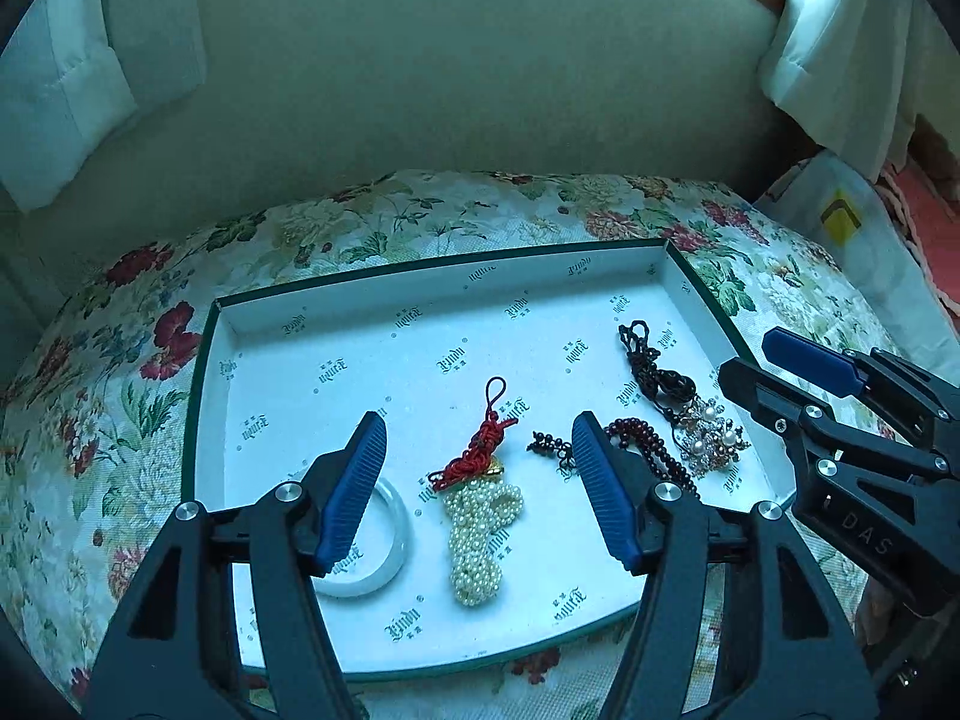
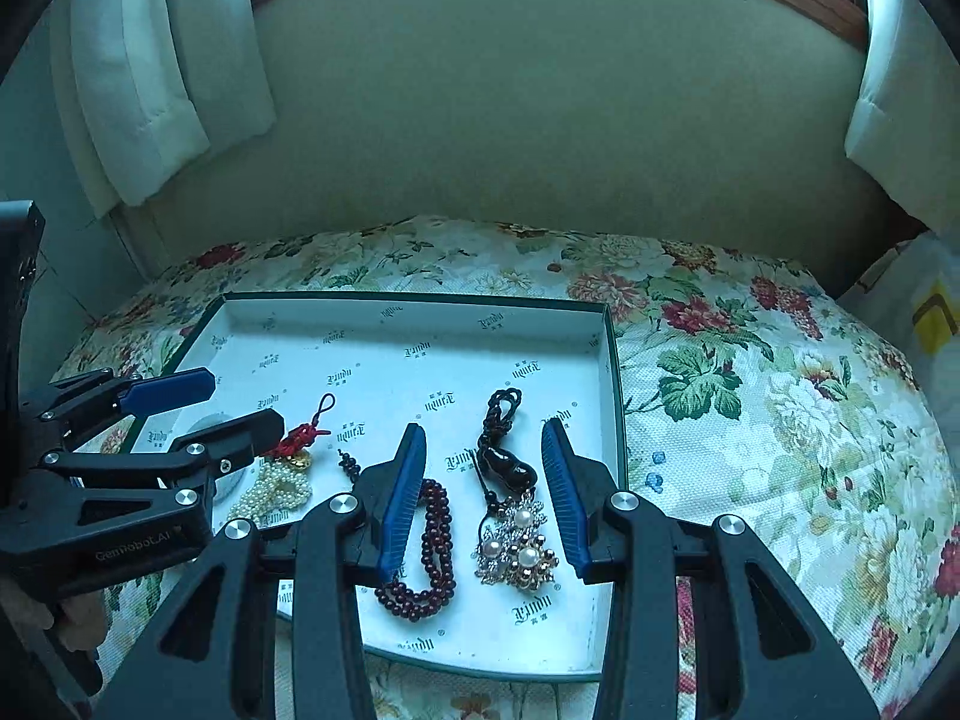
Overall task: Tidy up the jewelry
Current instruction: 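Open both tools to drop the tassel and cord necklace into the box, then move the left tool to the rhinestone hairpin and close on it, then carry the rhinestone hairpin into the green box with the left tool, then open the left tool to release the hairpin inside the box, then move the left tool to the red flower charm and close on it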
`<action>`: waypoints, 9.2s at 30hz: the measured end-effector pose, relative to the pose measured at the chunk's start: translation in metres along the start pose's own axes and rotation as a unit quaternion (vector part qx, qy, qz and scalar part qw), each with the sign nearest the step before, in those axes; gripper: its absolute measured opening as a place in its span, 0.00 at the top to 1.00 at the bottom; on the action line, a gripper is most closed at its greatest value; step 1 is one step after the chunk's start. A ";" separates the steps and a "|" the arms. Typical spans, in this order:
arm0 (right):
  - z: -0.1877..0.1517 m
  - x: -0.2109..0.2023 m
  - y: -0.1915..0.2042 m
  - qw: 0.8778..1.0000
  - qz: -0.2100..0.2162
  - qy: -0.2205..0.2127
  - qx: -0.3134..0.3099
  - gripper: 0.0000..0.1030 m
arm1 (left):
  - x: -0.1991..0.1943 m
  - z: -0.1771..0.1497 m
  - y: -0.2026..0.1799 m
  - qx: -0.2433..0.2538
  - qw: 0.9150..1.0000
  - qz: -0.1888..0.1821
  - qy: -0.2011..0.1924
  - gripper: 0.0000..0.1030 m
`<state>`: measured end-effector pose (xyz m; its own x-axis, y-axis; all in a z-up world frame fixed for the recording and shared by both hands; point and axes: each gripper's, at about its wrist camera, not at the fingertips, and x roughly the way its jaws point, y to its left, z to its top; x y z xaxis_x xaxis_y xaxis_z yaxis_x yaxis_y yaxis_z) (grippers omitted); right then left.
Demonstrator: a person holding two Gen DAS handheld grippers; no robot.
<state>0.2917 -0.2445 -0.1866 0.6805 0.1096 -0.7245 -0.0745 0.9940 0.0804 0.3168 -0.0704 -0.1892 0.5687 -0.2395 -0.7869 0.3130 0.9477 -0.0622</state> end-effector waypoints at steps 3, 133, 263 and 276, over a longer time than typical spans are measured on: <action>-0.009 -0.011 0.004 1.000 0.003 0.003 0.001 0.60 | -0.014 -0.009 0.006 -0.007 1.000 0.001 -0.001 0.38; -0.043 -0.025 0.057 0.998 0.046 0.038 -0.033 0.94 | -0.052 -0.053 0.027 0.021 1.000 0.015 -0.014 0.88; -0.130 -0.041 0.070 0.992 0.049 0.109 -0.047 0.93 | -0.057 -0.142 -0.004 -0.005 0.997 -0.023 0.069 0.56; -0.133 -0.042 0.059 0.993 0.052 0.106 -0.030 0.93 | -0.040 -0.147 -0.022 0.015 0.995 -0.035 0.087 0.68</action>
<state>0.1619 -0.1903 -0.2420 0.4984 0.2023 -0.8430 -0.1834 0.9750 0.1256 0.1754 -0.0503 -0.2468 0.4053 -0.2616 -0.8760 0.3710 0.9228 -0.1039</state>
